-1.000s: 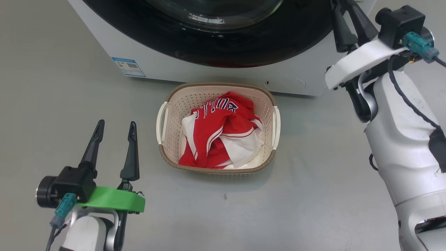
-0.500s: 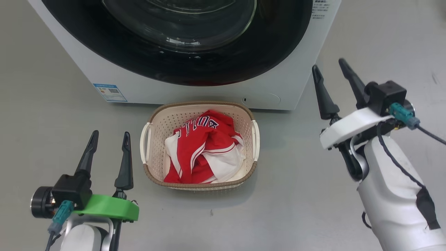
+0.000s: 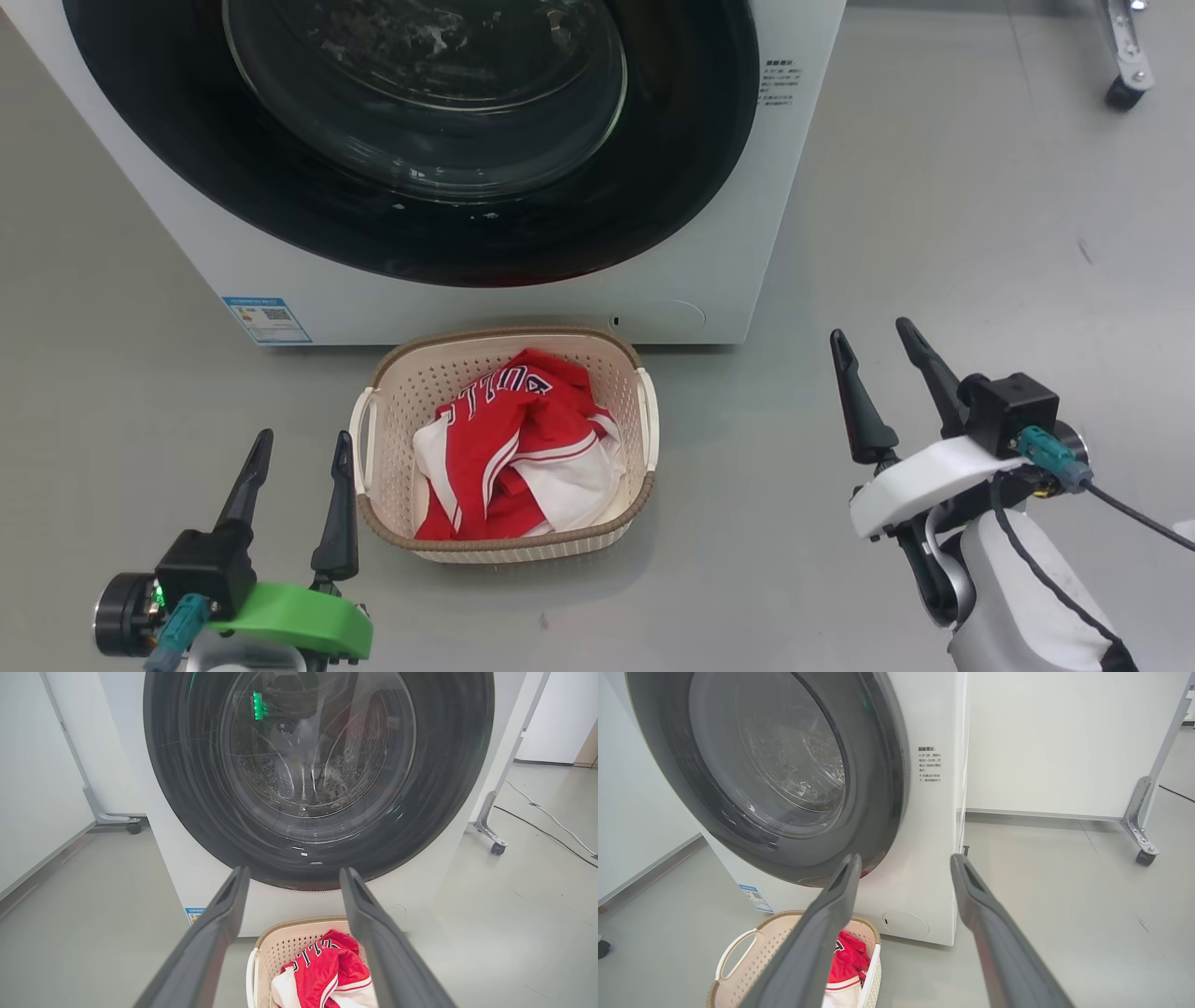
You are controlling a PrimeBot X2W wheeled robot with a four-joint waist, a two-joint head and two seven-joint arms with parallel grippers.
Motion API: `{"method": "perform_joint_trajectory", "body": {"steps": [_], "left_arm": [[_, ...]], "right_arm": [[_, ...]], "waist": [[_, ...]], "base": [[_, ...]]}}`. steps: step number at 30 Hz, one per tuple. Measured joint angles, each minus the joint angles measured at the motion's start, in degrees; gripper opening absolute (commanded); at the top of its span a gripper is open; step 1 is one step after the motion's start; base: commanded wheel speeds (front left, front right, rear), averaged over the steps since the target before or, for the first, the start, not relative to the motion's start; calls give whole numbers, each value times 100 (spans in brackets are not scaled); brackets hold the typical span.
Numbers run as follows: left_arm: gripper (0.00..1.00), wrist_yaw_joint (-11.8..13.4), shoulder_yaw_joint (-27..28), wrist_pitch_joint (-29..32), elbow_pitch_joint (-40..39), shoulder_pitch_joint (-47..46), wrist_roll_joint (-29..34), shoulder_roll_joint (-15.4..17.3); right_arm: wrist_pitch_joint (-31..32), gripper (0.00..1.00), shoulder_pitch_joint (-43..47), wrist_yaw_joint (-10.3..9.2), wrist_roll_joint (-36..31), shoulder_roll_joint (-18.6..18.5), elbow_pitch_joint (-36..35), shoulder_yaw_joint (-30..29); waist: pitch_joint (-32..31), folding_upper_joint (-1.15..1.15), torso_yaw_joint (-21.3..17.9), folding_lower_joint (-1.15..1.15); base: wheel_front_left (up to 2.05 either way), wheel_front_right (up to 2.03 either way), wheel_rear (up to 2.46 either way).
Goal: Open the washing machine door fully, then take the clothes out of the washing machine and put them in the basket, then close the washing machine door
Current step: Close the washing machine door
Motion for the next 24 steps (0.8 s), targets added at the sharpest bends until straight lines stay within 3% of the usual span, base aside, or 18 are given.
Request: {"method": "perform_joint_trajectory", "body": {"steps": [24], "left_arm": [[100, 15, -104, 133, 77, 478, -23, 0]], "right_arm": [[0, 100, 1089, -62, -104, 43, -625, 32]], "waist": [[-625, 0, -363, 0]], "base": [[0, 0, 0]]}}
